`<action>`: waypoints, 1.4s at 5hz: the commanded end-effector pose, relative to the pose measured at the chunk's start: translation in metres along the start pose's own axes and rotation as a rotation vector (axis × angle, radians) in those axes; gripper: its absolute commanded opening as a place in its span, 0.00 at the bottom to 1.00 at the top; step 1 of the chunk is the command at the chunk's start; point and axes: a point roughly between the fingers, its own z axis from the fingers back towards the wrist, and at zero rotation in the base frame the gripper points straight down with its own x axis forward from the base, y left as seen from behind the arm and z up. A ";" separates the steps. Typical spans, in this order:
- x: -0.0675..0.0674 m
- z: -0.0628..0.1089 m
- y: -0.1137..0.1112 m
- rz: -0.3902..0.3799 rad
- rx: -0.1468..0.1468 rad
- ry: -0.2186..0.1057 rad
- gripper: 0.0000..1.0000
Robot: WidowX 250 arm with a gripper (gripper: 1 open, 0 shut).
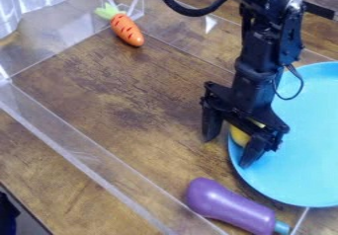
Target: Remove the purple eggplant from the blue tray and put it on the table
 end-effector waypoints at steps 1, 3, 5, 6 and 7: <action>0.000 -0.012 -0.007 -0.037 0.011 0.027 1.00; 0.002 -0.009 -0.011 -0.064 0.013 0.033 1.00; 0.002 -0.005 -0.024 -0.108 0.009 0.040 1.00; 0.002 -0.003 -0.031 -0.130 0.007 0.043 1.00; 0.002 -0.002 -0.038 -0.158 0.005 0.047 1.00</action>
